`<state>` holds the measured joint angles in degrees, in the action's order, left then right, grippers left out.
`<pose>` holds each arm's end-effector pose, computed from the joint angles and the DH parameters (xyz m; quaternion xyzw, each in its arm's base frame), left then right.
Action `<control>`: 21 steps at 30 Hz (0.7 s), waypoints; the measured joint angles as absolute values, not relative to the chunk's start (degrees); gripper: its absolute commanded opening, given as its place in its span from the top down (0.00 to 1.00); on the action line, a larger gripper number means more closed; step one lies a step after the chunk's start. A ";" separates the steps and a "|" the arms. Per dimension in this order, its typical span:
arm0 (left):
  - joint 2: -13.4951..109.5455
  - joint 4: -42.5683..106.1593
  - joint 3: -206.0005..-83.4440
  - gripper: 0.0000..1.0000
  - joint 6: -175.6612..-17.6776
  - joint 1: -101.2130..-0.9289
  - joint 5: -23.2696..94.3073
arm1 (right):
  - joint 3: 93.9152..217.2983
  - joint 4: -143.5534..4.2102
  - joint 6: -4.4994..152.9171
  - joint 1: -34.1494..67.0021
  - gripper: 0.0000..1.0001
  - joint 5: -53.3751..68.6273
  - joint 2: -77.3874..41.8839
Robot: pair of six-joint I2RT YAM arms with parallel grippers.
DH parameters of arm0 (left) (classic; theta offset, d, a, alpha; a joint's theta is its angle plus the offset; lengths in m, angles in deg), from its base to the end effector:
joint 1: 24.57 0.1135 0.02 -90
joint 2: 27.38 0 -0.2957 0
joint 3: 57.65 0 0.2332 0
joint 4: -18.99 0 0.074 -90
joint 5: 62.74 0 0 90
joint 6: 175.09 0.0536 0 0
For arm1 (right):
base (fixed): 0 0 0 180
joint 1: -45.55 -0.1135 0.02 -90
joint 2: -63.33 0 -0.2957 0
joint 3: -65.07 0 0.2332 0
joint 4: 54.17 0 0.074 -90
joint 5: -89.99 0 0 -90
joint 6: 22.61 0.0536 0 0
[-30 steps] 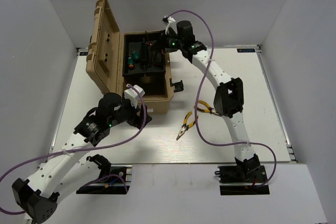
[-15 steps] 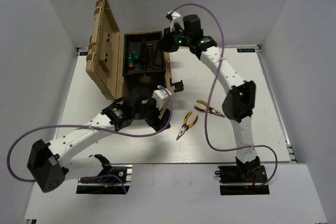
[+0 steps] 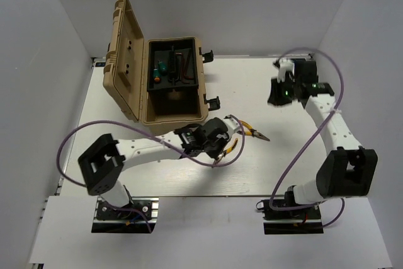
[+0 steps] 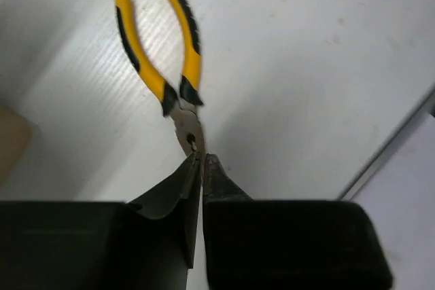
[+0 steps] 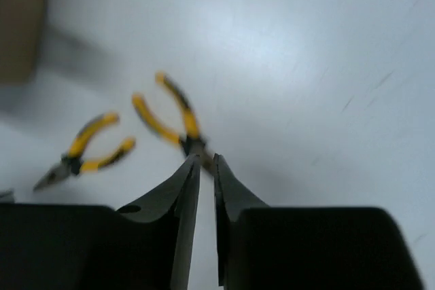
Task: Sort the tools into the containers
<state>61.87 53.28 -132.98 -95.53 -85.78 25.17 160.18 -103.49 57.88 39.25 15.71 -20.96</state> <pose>0.1594 -0.2861 0.2580 0.3946 0.8467 -0.1949 0.2991 0.3144 0.0493 0.3733 -0.1816 0.8756 0.1111 0.4336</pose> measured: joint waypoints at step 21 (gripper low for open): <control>87.93 51.22 -149.24 0.50 -101.10 -84.14 10.09 | 129.58 -101.11 57.96 45.17 0.84 32.13 -7.10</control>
